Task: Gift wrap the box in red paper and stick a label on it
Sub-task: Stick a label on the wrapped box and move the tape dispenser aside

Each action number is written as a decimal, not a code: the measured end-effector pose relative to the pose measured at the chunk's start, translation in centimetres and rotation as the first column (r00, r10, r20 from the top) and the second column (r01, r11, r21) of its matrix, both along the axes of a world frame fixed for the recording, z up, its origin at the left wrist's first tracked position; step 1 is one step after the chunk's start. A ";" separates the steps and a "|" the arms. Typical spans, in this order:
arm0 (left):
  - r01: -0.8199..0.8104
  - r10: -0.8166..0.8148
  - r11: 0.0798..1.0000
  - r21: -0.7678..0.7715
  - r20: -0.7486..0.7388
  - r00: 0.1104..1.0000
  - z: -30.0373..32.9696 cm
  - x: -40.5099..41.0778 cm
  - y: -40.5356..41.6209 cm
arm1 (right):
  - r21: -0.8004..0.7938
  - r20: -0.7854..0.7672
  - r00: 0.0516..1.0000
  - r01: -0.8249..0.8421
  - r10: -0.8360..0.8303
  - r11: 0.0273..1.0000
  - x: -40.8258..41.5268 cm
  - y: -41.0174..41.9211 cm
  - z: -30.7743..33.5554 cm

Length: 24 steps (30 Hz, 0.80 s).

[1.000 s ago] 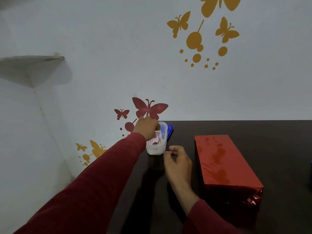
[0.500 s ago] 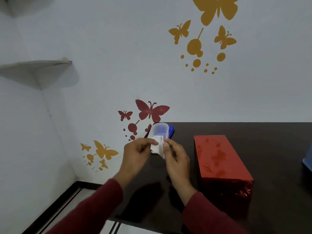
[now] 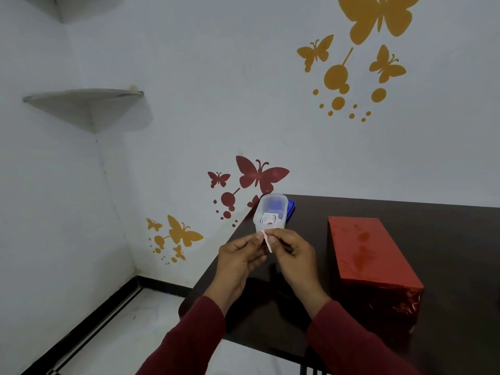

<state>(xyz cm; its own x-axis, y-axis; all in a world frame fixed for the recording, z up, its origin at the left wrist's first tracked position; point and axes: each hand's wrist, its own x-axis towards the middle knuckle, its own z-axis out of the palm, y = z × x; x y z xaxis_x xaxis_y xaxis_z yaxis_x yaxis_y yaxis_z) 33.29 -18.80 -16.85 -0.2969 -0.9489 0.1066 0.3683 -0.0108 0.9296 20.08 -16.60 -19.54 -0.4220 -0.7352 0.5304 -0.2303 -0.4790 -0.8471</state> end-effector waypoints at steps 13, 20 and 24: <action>0.032 -0.031 0.999 0.019 -0.068 0.997 0.1 0.4 -0.2 | -0.038 0.014 0.996 -0.092 0.092 0.995 0.0 0.1 0.2; 0.027 -0.026 1.000 0.014 -0.069 0.997 0.3 0.3 0.0 | -0.013 0.044 0.992 -0.118 0.119 0.993 -0.1 0.2 0.3; 0.024 -0.022 0.999 0.032 -0.073 0.997 0.5 0.5 0.2 | 0.005 0.074 0.990 -0.121 0.120 0.993 0.1 0.5 0.5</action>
<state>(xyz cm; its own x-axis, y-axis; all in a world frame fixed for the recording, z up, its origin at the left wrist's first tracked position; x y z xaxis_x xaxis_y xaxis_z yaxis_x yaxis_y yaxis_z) 33.78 -18.57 -16.38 -0.3111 -0.9454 0.0976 0.4346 -0.0502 0.8992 20.20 -16.09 -18.99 -0.3677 -0.7880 0.4939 -0.1083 -0.4912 -0.8643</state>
